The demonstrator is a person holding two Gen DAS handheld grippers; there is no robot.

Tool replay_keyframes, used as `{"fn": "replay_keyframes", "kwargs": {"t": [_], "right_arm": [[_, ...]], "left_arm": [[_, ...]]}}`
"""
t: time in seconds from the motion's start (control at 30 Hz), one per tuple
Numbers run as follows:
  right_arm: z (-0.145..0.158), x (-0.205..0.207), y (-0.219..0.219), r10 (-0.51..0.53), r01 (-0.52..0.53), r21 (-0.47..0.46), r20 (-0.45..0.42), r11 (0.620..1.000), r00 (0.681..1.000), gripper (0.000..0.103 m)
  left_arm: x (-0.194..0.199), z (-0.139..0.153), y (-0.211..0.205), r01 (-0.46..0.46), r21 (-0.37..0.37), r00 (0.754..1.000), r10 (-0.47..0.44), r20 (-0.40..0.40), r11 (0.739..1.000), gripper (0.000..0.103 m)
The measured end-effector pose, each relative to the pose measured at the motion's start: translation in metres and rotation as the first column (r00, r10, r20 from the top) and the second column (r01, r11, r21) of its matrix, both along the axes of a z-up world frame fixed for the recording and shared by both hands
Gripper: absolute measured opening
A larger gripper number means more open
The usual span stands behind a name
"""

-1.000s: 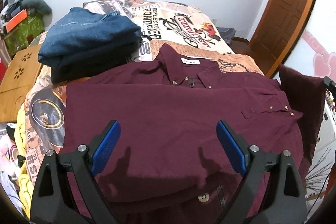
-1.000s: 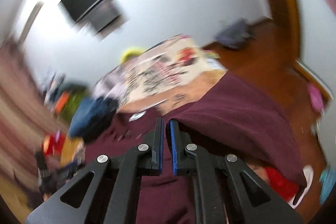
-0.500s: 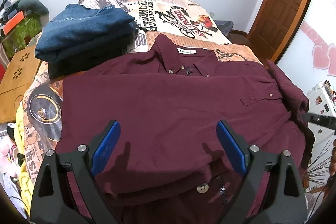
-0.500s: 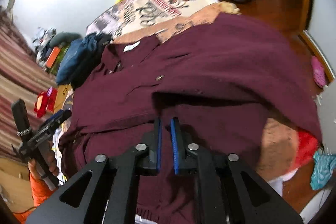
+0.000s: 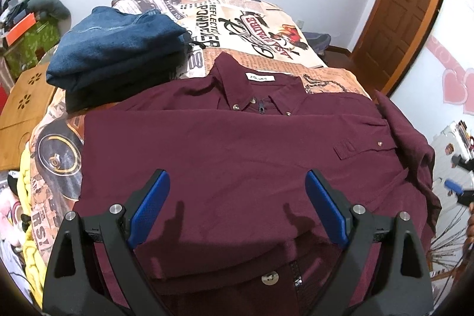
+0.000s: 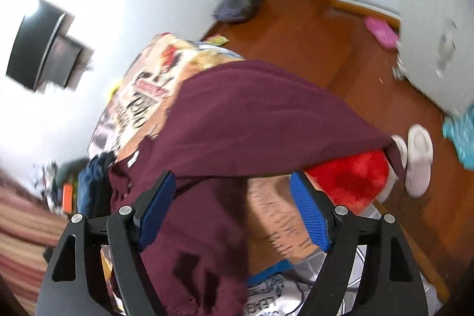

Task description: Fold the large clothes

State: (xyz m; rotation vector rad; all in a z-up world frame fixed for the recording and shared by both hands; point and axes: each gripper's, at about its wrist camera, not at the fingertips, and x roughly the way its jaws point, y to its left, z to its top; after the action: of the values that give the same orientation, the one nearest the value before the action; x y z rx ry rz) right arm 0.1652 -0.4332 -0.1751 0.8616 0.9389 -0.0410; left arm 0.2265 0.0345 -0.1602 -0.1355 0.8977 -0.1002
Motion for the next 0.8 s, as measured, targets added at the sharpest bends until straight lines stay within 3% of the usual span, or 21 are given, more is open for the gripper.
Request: {"fn": "replay_keyframes", "kwargs": {"t": [0.13,0.3,0.5,0.6,0.67,0.8], "right_arm": [[-0.033,0.005,-0.016,-0.050,0.056,0.078,-0.066,0.995,0.997,0.077],[-0.064,0.013,-0.033,-0.117,0.138,0.233,-0.102,0.963,0.988,0.079],[-0.059,0.026,-0.050,-0.200,0.209,0.220,-0.064,0.953,0.978,0.076],[-0.060,0.039,-0.052,-0.220,0.231,0.147,-0.083,0.962,0.972,0.051],[-0.063,0.046,-0.053,-0.220,0.229,0.108,-0.091,0.967,0.971,0.018],[-0.045,0.059,-0.044,-0.187,0.188,0.010,-0.040,0.982,0.981,0.009]], "left_arm": [[0.005,-0.003,0.006,-0.023,-0.012,1.000,0.023,-0.016,1.000,0.093],[0.010,-0.006,0.014,-0.075,-0.028,0.997,0.075,-0.028,0.997,0.093],[0.016,-0.013,0.030,-0.135,-0.077,0.990,0.130,-0.061,0.988,0.093],[0.017,-0.015,0.035,-0.153,-0.075,0.987,0.149,-0.061,0.985,0.093],[0.016,-0.017,0.037,-0.160,-0.072,0.986,0.155,-0.064,0.985,0.093],[0.013,-0.017,0.037,-0.158,-0.036,0.986,0.156,-0.052,0.987,0.093]]}}
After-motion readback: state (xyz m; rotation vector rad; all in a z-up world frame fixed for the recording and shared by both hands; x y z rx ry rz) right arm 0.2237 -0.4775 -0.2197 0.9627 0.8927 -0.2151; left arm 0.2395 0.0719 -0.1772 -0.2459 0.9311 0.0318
